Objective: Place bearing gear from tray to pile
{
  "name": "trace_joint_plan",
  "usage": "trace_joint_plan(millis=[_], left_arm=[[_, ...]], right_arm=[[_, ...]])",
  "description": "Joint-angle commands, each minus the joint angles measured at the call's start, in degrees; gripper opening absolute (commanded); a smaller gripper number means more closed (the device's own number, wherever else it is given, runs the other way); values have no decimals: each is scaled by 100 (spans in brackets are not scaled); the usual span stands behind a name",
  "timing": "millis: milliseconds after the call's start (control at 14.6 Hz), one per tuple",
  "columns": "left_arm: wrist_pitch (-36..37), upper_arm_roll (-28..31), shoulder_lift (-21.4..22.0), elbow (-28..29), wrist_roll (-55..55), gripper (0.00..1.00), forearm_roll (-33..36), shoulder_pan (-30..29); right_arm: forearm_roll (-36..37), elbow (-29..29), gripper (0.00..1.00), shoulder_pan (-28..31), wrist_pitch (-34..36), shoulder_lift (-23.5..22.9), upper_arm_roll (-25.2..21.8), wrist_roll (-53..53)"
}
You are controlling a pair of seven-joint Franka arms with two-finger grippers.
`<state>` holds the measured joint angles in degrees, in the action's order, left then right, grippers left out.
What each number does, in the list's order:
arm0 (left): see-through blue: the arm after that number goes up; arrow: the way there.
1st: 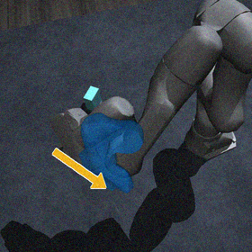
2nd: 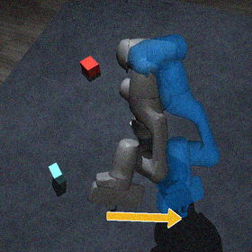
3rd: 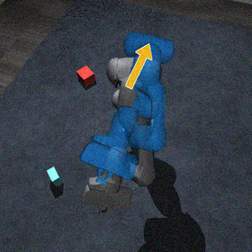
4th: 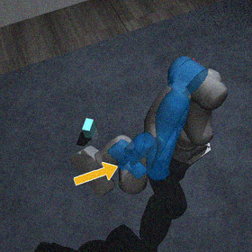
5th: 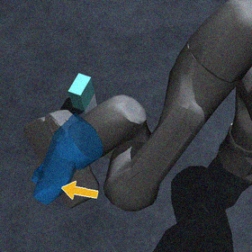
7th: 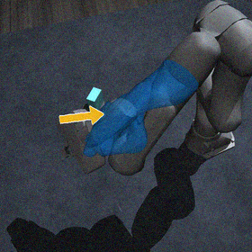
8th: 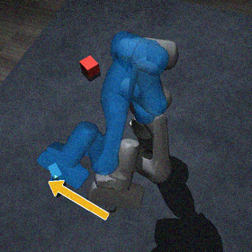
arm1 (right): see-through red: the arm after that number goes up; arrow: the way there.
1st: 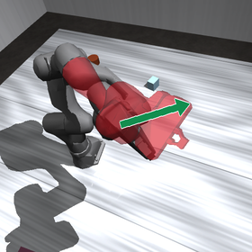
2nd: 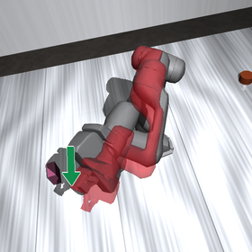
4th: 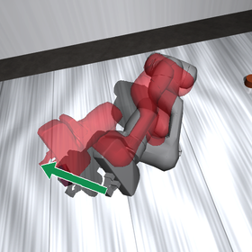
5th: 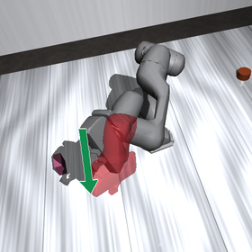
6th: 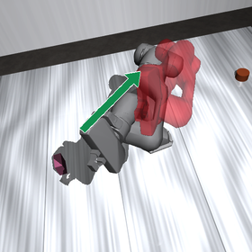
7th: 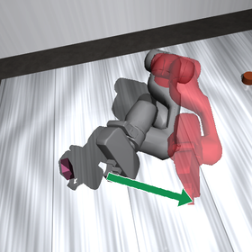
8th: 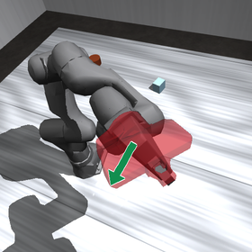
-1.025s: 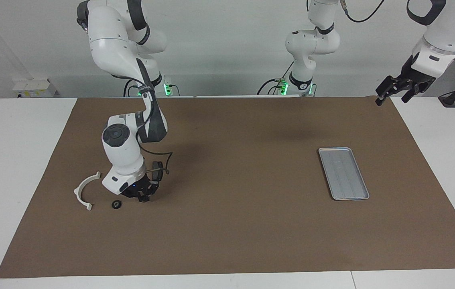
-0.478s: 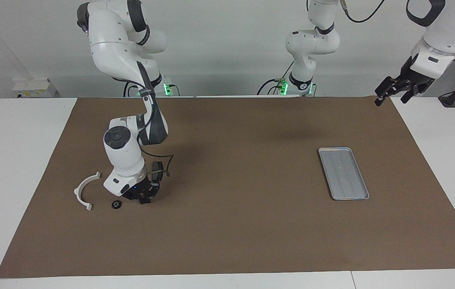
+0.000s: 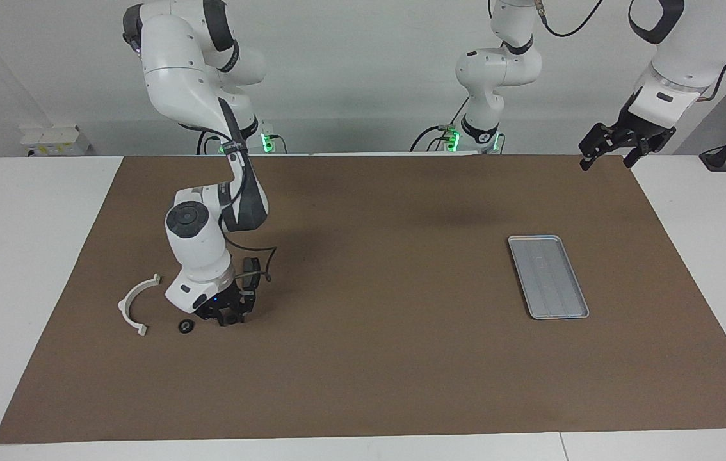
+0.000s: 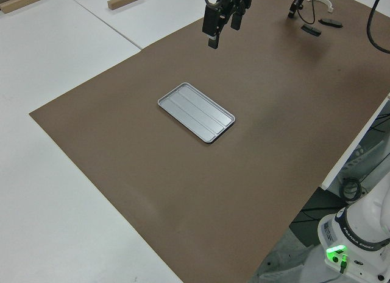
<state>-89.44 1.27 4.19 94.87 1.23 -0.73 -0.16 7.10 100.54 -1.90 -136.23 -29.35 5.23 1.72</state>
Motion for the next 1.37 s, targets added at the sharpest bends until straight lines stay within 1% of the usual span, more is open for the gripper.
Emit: trace_joint_plan(millis=[0,888,1093,1298], left_arm=[[-48,-66,82,110,18,100,-33,-99],[-92,-66,91,137,18,100,-33,-37],[-118,-75,91,137,18,100,-33,-28],[-153,-75,82,128,27,100,-33,41]], right_arm=[[-121,62,100,41,-71,87,66,-181],[-121,36,100,84,-44,211,66,-242],[-121,44,100,93,87,333,66,-242],[-121,44,100,111,517,658,66,-234]])
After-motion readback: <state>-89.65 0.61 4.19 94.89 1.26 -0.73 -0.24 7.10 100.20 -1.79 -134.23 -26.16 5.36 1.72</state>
